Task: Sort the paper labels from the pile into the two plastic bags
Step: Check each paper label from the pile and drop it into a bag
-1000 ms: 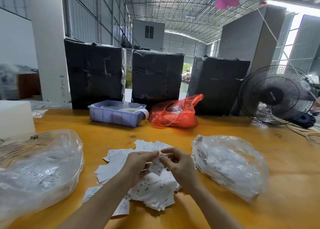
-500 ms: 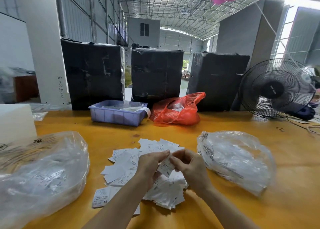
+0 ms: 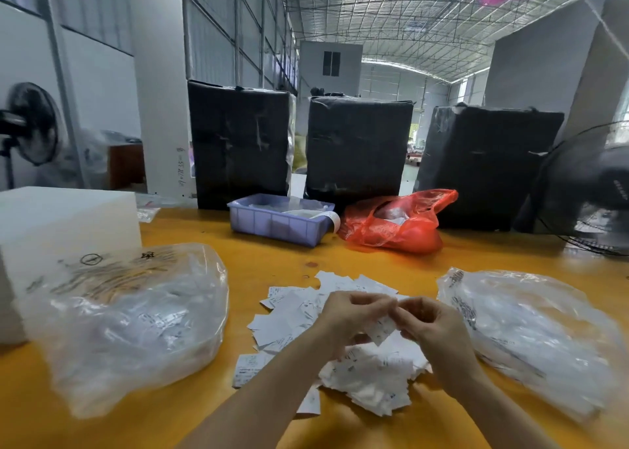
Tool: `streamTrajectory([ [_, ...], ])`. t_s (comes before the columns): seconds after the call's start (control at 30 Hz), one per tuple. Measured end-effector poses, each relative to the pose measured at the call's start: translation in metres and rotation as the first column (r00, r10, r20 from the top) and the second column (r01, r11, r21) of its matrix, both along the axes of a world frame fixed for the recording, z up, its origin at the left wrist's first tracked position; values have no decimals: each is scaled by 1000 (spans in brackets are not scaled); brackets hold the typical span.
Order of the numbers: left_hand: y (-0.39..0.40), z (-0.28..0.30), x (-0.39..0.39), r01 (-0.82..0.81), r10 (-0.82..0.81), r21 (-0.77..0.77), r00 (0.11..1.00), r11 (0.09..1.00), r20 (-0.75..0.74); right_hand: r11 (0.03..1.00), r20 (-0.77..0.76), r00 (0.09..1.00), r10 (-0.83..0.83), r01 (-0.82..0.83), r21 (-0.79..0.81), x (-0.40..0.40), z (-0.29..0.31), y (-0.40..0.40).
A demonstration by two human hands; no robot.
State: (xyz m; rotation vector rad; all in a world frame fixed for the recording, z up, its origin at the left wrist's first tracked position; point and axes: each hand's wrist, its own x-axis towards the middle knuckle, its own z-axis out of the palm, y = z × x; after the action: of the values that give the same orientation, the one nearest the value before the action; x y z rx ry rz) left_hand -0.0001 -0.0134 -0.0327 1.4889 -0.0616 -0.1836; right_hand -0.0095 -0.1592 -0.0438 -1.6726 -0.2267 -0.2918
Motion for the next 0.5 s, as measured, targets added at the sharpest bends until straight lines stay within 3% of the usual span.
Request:
streamTrajectory([
  [0.1, 9, 7, 0, 18, -26, 174, 999, 985, 45, 999, -44, 999, -5, 7, 51, -1, 1, 2],
  [0.27, 76, 53, -4, -170, 100, 436, 979, 884, 180, 999, -43, 999, -14, 12, -46, 0, -1, 9],
  [0.4, 172, 83, -29, -346, 299, 755, 932, 557, 206, 988, -4, 1000, -19, 19, -152, 2, -4, 10],
  [0.5, 221, 78, -36, -312, 427, 875, 893, 371, 138, 976, 44, 999, -17, 26, -218, 1, -4, 13],
])
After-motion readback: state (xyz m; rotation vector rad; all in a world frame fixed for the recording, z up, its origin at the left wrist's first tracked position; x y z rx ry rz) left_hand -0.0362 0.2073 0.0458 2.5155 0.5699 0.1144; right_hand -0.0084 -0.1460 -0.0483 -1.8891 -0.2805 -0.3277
